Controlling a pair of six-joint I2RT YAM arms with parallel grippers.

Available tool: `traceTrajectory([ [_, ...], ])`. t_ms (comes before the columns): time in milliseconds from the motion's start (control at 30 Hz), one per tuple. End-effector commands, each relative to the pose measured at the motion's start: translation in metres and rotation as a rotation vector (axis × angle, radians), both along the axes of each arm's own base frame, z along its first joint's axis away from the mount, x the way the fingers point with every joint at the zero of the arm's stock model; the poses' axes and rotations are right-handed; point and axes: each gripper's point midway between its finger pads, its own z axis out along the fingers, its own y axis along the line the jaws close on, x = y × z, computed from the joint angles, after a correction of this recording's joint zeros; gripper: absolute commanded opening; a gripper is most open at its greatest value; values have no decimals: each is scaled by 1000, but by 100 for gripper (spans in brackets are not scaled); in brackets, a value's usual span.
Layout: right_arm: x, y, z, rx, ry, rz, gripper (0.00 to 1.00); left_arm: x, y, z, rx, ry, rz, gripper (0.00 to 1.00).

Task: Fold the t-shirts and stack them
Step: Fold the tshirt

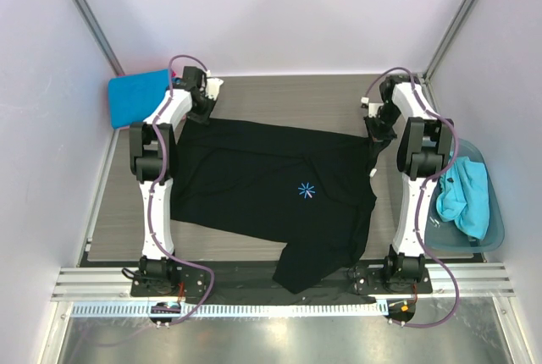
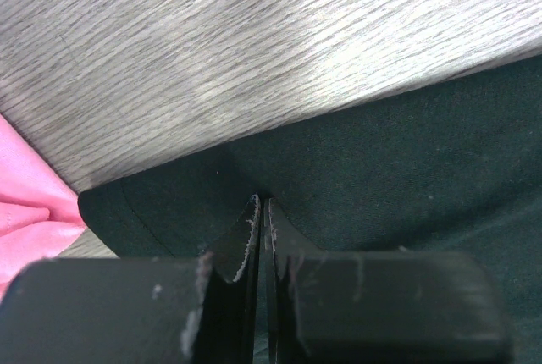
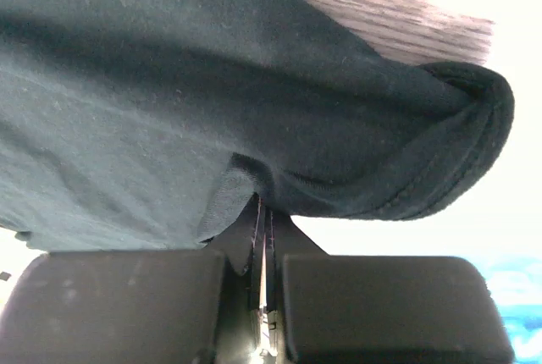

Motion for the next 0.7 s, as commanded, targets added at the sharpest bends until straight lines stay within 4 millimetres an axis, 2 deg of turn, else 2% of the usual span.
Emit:
traceTrajectory([
  [0, -30, -2, 34, 1, 91, -8, 1, -25, 9, -27, 42, 110, 0, 3],
  [133, -47, -7, 41, -4, 111, -26, 1, -24, 9, -26, 43, 109, -1, 3],
  [300, -58, -6, 51, 0, 109, -34, 1, -22, 8, -26, 39, 103, -5, 3],
  [500, -68, -5, 53, -5, 124, -31, 1, -18, 8, -24, 36, 92, -4, 3],
  [667, -84, 1, 50, 6, 165, -16, 2, -18, 7, -23, 31, 91, -3, 3],
])
